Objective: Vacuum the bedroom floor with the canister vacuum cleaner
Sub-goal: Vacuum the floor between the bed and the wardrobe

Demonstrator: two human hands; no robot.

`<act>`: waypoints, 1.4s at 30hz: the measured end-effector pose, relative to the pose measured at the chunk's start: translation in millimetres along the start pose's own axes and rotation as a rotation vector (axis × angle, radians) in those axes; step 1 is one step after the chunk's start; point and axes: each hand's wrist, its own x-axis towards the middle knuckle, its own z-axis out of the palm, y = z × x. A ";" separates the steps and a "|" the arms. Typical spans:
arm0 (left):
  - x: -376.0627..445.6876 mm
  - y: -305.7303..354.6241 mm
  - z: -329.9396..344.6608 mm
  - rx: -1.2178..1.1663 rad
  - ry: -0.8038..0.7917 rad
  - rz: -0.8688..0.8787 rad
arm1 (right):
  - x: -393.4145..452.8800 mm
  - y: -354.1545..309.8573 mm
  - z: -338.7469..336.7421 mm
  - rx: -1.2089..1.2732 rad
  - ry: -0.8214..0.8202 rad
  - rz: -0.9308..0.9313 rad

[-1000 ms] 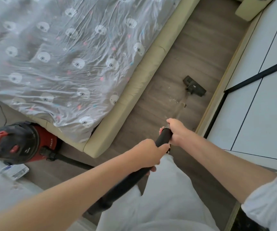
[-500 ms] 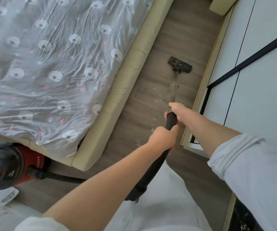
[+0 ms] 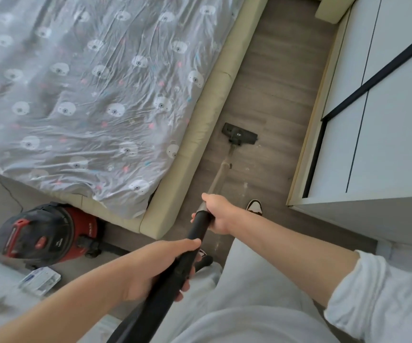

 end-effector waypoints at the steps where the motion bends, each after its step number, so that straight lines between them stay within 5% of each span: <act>1: -7.5 -5.2 -0.7 0.009 -0.031 0.006 | -7.1 6.2 2.3 0.006 -0.003 0.008; 8: 3.0 4.5 49.4 0.013 -0.052 0.107 | -27.4 -17.6 -34.1 -0.042 0.052 0.015; 19: 137.3 179.0 106.7 -0.009 0.005 0.232 | 67.2 -197.2 -112.9 0.035 0.207 -0.184; 25: 161.0 211.2 115.8 -0.009 0.019 0.298 | 84.4 -234.3 -129.6 -0.027 0.248 -0.226; 32: 126.3 150.2 74.3 0.037 0.018 0.233 | 76.8 -166.4 -89.7 -0.043 0.191 -0.196; 42: 25.3 -54.2 -93.9 0.187 0.028 0.089 | 51.0 56.0 82.8 -0.005 0.170 -0.177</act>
